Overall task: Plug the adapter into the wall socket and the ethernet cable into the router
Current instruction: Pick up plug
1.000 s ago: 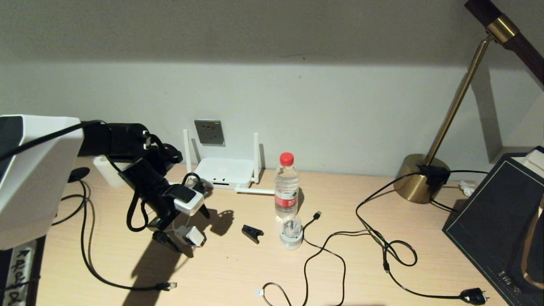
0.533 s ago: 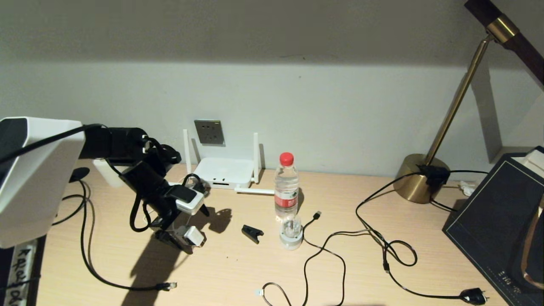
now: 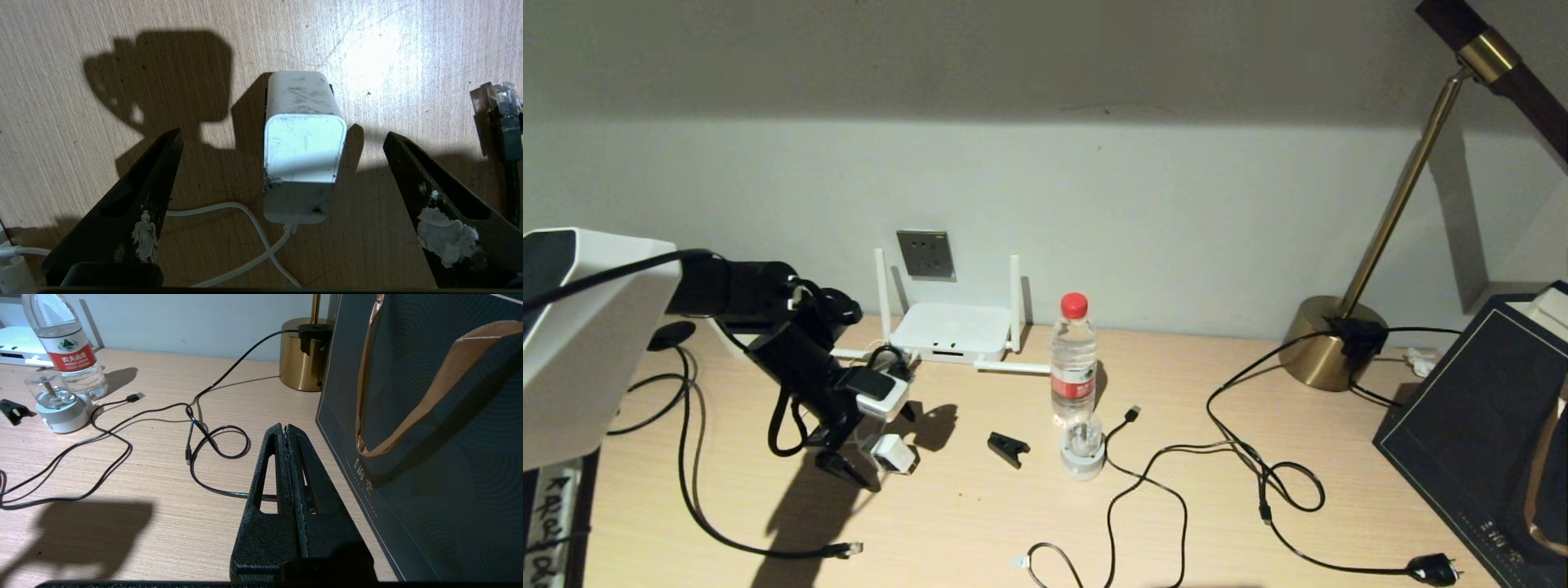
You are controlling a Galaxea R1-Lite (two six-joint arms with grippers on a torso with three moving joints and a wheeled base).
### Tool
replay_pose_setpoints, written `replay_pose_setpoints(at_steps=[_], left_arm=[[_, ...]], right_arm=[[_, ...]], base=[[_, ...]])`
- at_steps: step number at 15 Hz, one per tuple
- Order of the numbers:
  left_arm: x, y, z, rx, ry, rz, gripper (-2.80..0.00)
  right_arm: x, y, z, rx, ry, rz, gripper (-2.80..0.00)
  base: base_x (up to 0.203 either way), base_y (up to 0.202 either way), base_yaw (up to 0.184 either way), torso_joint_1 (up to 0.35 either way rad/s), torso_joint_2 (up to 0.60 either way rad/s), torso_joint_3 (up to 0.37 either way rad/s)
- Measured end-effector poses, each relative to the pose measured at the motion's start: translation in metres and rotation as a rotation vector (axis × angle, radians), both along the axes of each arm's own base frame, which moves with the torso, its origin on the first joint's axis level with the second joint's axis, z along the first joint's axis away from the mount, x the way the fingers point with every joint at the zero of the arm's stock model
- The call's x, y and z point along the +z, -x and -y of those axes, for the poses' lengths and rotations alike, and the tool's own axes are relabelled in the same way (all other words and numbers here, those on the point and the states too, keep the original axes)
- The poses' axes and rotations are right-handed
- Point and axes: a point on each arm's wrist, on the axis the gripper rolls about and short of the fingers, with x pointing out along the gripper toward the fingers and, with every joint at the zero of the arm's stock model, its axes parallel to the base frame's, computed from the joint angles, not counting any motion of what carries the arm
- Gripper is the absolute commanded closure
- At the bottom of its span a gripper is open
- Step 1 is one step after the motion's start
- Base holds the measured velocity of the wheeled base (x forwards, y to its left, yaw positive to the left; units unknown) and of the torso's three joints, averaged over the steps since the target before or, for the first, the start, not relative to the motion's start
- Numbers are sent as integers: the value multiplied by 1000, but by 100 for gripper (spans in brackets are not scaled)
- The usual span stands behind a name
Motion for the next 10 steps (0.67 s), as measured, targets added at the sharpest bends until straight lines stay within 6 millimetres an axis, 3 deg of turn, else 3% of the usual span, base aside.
replay_pose_setpoints(at_steps=[8,9,10], left_arm=[[-1,-2,1,40,5,-5,-280],[-2,-2,1,40,4,-7,0],[-2,-2,1,40,4,-7,0]], right_arm=[[0,0,0,0,0,0,0],[0,0,0,0,0,0,0],[0,0,0,0,0,0,0]], base=[[0,0,0,0,0,0],[0,0,0,0,0,0],[0,0,0,0,0,0]])
